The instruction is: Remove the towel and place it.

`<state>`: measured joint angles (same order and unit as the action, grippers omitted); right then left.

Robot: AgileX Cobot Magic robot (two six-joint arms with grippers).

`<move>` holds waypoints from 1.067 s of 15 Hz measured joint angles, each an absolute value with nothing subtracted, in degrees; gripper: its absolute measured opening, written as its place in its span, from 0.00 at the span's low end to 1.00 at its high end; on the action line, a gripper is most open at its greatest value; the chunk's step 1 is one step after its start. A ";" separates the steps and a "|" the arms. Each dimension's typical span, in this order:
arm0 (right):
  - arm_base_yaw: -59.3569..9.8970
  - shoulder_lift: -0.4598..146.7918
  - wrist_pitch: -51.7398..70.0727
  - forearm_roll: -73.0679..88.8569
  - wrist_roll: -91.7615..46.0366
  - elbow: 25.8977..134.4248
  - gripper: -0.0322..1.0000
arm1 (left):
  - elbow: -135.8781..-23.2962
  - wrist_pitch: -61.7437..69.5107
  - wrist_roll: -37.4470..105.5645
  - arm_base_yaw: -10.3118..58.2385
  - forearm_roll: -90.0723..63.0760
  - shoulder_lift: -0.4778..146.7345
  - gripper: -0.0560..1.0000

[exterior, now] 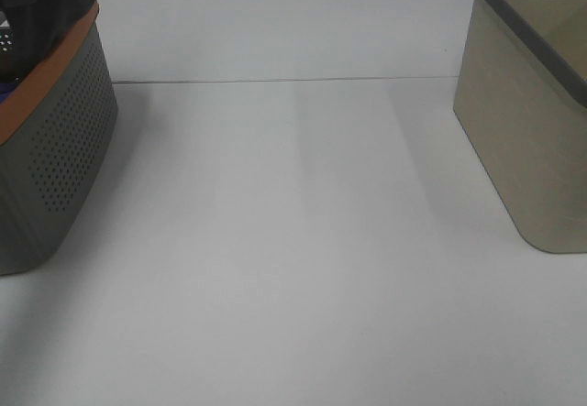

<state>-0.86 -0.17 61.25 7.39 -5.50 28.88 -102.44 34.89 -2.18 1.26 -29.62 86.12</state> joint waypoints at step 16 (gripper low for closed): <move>-22.80 49.16 44.86 29.79 -41.31 49.90 0.77 | -102.50 24.35 0.00 25.95 -29.68 93.11 0.06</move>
<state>-22.80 49.16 44.86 29.79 -41.31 49.90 -102.50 24.35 0.00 25.95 -29.68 93.11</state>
